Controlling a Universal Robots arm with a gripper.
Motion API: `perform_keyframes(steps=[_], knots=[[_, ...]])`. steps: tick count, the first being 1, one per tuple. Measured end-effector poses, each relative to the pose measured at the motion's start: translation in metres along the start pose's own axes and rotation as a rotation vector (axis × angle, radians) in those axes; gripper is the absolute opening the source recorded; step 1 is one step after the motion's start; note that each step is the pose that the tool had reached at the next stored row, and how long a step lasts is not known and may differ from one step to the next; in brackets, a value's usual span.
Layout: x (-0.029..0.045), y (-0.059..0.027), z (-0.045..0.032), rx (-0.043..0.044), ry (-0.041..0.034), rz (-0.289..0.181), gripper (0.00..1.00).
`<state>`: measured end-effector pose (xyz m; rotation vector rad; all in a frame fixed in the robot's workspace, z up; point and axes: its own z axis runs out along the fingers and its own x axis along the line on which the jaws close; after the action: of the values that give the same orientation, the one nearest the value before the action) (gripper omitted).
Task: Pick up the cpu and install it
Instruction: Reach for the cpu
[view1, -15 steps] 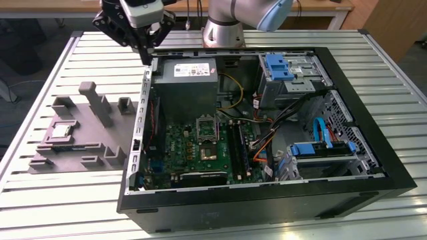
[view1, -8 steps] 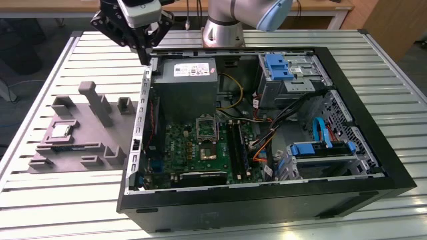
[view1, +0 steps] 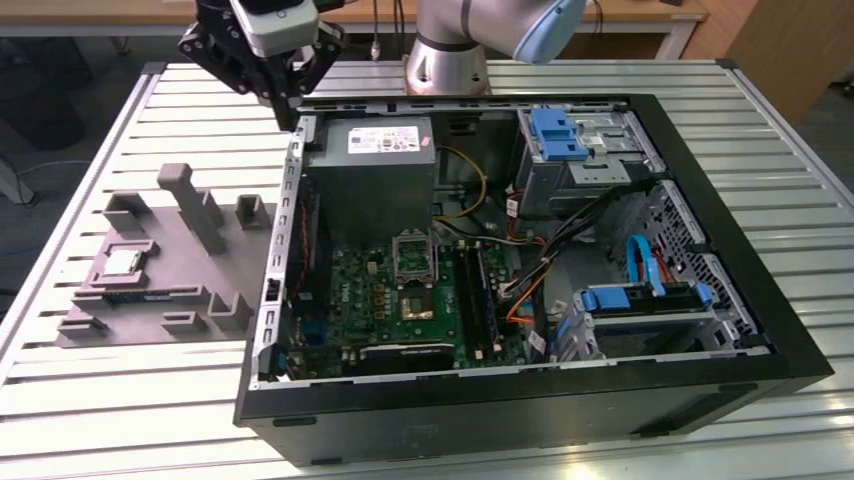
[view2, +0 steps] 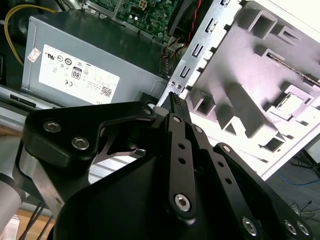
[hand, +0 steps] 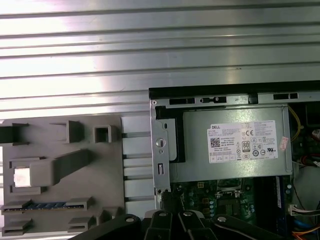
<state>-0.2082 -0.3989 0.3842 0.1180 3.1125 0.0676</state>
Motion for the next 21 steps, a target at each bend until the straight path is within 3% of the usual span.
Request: perform_keyframes(steps=[21], knots=[[0.0071, -0.0006, 0.0007, 0.0000, 0.0000, 0.000, 0.11]])
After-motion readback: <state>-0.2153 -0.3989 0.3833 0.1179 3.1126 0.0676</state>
